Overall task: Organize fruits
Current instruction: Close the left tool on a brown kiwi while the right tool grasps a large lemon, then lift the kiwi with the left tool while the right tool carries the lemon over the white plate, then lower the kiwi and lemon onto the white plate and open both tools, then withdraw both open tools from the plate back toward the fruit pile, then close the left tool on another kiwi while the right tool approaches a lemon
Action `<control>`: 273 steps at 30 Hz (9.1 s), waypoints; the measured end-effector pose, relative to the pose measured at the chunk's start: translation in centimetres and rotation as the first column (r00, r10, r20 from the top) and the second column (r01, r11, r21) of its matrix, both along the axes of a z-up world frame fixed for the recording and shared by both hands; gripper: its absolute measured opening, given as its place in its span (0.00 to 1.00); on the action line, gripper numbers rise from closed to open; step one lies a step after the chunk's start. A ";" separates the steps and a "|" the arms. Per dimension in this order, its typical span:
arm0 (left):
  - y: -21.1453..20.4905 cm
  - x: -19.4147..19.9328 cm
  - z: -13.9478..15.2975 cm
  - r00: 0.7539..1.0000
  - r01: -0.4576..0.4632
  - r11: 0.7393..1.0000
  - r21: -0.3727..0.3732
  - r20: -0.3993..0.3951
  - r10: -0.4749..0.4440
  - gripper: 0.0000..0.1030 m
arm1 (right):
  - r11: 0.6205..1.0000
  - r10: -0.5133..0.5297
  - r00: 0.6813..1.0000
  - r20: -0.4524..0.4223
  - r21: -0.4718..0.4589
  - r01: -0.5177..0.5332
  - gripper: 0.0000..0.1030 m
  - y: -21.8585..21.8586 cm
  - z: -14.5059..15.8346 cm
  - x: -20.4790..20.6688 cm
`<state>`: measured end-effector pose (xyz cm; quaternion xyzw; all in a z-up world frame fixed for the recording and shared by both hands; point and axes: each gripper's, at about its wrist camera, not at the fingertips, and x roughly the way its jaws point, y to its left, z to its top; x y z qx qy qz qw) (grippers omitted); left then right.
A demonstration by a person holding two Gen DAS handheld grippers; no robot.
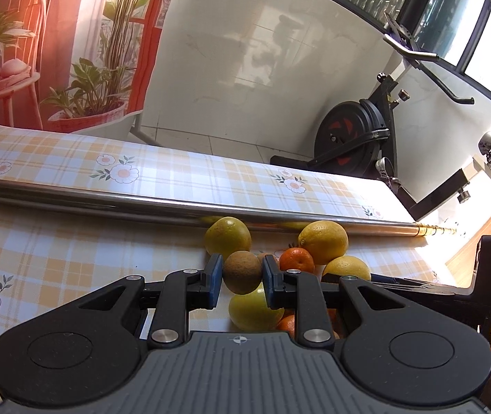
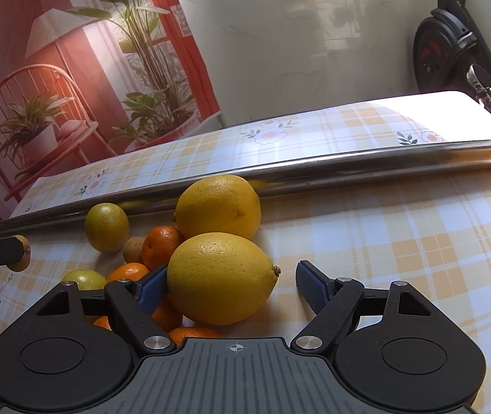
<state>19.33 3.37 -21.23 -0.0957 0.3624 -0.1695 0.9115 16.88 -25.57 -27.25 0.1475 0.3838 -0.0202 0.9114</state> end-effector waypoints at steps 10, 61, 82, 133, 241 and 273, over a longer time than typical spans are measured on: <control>-0.5 -1.2 0.3 0.999 0.010 0.999 0.034 0.030 -0.011 0.25 | 0.999 -0.028 0.999 0.016 0.017 0.028 0.62 0.6 0.0 -0.5; 1.0 -10.4 2.4 0.992 -0.057 0.992 0.110 0.122 0.043 0.25 | 0.996 0.043 0.979 0.201 -0.079 -0.027 0.59 8.4 6.7 -11.4; 2.6 -14.1 -0.1 0.999 -0.042 0.998 0.044 -0.001 0.042 0.25 | 0.988 0.132 0.989 0.067 -0.085 -0.127 0.59 11.8 4.9 -17.7; 1.5 -13.5 -4.1 0.986 0.005 0.997 0.075 -0.167 0.007 0.25 | 0.958 0.251 0.968 -0.022 -0.140 -0.252 0.59 13.6 2.7 -17.7; -5.2 4.7 -1.9 0.979 0.203 0.953 0.225 -0.046 -0.198 0.29 | 0.986 -0.004 0.996 0.093 -0.163 0.019 0.55 0.1 5.6 -5.6; -6.5 7.5 -5.4 0.933 0.351 0.902 0.250 -0.182 -0.312 0.27 | 0.991 -0.017 0.997 0.075 -0.128 0.027 0.55 -1.5 4.4 -4.6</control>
